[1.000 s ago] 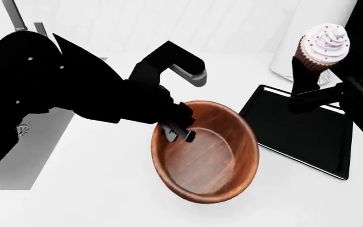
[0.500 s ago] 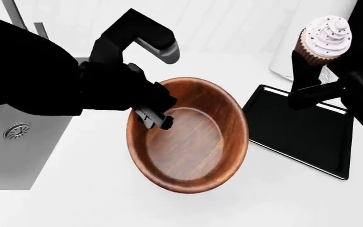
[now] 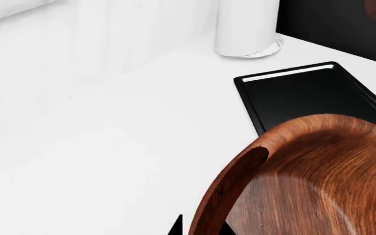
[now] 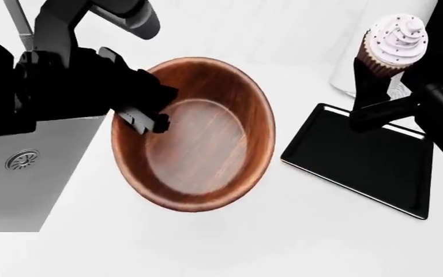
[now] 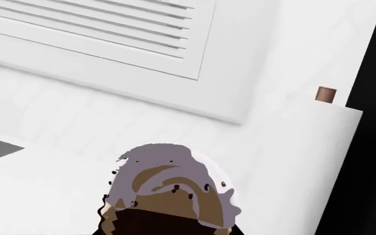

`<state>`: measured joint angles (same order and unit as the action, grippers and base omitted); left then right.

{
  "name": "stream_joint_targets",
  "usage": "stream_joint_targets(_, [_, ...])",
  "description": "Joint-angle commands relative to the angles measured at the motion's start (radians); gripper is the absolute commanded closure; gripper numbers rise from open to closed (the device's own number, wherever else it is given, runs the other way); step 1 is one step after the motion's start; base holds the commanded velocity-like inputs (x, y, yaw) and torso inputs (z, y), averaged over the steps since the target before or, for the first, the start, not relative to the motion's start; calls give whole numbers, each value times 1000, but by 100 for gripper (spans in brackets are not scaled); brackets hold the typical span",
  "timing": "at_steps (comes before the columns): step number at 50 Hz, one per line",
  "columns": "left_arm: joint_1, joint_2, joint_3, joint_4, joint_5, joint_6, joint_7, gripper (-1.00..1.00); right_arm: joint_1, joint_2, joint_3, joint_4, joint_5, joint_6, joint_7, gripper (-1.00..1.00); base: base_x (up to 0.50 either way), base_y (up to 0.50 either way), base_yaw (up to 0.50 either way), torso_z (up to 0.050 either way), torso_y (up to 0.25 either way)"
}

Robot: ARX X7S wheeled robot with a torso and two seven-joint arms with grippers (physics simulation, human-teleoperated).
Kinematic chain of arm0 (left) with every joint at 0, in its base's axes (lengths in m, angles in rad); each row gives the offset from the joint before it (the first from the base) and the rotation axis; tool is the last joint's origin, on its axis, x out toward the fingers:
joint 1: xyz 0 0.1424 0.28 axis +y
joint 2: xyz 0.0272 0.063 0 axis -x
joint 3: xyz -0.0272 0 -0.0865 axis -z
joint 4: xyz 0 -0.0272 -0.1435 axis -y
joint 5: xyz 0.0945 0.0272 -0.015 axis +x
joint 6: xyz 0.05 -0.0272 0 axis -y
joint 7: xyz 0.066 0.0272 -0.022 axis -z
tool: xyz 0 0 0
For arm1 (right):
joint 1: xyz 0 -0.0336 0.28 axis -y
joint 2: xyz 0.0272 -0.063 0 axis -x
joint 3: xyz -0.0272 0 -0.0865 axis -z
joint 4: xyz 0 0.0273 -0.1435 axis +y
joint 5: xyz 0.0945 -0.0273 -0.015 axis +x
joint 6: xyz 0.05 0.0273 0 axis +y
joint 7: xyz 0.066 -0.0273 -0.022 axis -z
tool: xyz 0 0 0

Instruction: Move the fresh-baked cupcake off the tray onto the counter, and place the bowl used for mixing into the sink.

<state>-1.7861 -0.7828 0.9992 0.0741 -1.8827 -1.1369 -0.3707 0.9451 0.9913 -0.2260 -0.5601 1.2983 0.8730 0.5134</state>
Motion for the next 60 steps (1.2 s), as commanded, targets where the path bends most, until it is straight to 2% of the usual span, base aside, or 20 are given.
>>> stream_joint_targets(1, [-18,-65,-29,14,-45,14,-132,100,17,-5,-12,-8,-22,13,-13,100,0,445,0,0,0])
stream_joint_targets(27, [5,-85,-34,17,-11,34,-114,100,17,-12,-21,-4,-32,8,-19,100,0,466,0,0,0])
stream_joint_targets(60, [13,-61,-30,3,9,50,-110,100,-11,-18,-30,4,-58,-15,-35,100,0,468,0,0,1])
